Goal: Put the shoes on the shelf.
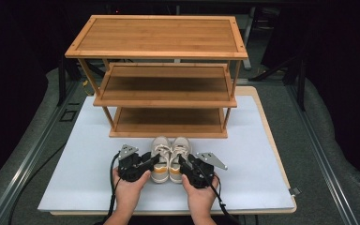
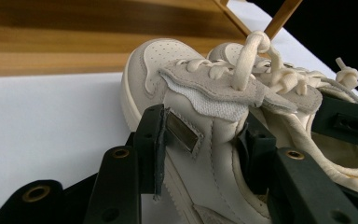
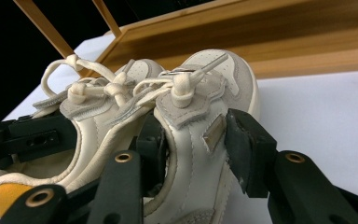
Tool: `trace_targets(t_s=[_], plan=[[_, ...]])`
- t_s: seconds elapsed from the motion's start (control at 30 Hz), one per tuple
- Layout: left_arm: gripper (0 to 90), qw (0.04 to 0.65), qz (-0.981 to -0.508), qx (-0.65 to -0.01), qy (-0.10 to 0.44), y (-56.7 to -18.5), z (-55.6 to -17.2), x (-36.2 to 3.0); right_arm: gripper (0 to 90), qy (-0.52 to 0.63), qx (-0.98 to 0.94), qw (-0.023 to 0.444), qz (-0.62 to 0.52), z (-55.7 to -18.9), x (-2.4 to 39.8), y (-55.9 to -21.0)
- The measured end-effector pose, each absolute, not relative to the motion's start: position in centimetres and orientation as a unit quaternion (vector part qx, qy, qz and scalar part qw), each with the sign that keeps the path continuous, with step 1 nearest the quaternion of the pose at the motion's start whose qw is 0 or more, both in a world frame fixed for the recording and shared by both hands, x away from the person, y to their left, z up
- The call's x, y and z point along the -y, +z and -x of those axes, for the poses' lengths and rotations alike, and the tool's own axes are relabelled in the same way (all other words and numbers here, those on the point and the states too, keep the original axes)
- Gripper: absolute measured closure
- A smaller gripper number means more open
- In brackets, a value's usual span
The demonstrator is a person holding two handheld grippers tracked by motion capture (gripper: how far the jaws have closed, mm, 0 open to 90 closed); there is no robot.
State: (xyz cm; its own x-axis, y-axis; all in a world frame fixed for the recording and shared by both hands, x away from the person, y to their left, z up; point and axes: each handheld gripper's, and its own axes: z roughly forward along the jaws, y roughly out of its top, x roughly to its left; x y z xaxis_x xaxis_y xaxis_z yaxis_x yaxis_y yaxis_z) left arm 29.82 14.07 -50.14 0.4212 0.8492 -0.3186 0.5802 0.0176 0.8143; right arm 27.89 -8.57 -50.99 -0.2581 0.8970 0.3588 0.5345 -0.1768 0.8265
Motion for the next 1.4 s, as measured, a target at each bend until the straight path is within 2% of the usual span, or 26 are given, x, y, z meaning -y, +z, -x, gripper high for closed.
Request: trace_targets(t_s=[1.4], plan=[[59.2,0.519,-0.681,-0.488,0.172,-40.6,-30.3,-14.7,59.1,0.527,-0.611,0.217,-0.549,-28.4,8.1,-41.5]])
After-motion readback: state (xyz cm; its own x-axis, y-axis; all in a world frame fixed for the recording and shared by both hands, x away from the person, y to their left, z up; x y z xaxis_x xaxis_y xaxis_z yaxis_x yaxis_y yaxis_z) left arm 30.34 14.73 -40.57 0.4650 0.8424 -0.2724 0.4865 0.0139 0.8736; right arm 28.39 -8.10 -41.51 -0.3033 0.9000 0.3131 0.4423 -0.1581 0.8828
